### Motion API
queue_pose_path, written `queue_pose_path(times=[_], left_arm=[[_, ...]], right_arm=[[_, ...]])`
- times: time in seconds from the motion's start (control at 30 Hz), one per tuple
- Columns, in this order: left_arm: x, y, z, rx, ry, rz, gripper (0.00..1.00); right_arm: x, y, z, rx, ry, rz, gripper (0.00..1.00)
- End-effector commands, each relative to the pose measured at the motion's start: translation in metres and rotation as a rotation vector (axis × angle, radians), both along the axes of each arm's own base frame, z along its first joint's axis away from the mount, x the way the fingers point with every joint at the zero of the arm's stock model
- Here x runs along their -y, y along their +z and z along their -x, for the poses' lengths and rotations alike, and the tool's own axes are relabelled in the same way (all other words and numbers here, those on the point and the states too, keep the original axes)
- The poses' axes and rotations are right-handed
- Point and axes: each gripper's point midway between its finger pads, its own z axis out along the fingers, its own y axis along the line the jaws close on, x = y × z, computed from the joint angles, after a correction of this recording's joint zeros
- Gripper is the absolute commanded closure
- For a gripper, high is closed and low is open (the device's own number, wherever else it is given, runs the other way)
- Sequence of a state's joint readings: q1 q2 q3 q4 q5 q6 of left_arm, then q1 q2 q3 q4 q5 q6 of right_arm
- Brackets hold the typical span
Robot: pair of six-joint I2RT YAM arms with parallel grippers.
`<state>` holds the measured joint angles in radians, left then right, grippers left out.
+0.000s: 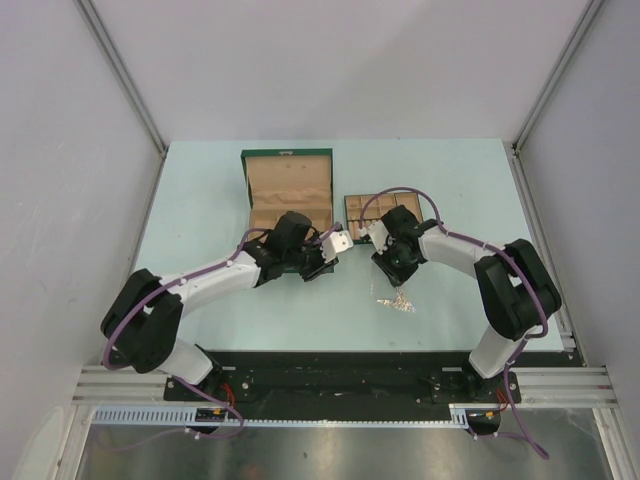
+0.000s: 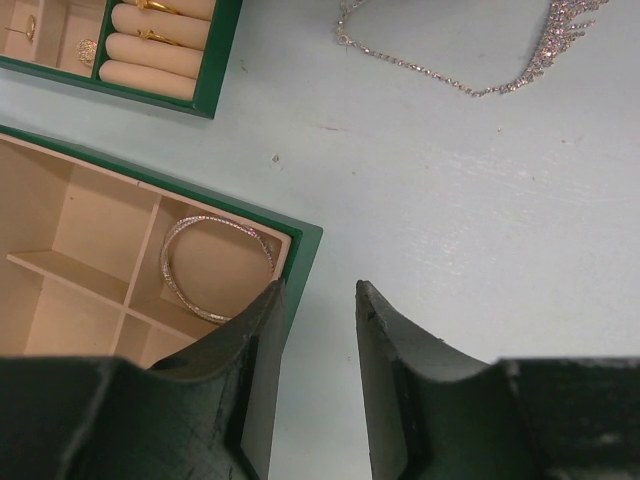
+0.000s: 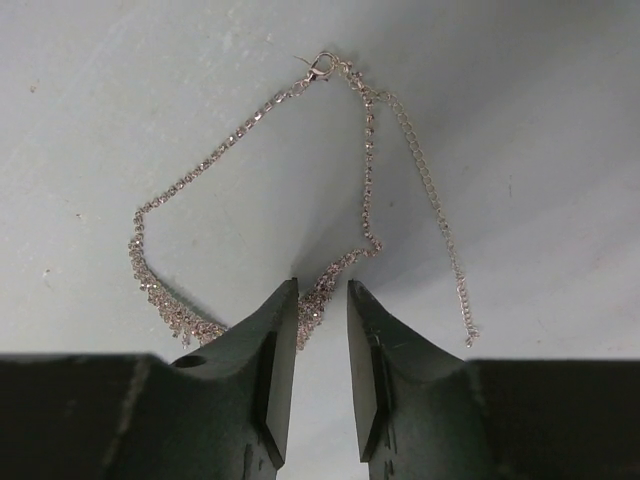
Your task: Organize the mixed jewelry
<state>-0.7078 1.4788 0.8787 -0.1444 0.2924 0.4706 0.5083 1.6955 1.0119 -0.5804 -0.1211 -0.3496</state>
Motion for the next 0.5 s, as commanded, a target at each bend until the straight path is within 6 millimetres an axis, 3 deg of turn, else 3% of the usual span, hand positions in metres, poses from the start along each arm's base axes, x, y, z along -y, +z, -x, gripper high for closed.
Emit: queue_pose_path(times=[0.0,0.27,0.47], left_arm=[[0.003,0.015,0.001,0.024,-0.008,0.034,0.61],[0.001,0.016,0.004,0.027,-0.008,0.037,0.61],[0.005,0.017,0.003,0.024,-0.014,0.05,0.61]], right_arm=[[0.0,-0.009,0.001,-0.019,-0.001,-0.003,0.73],[0.002,-0.014,0.002,-0.027,-0.008,0.013,0.99],[0.001,0.002,-0.002,0.017,-0.019,-0.004,1.0]])
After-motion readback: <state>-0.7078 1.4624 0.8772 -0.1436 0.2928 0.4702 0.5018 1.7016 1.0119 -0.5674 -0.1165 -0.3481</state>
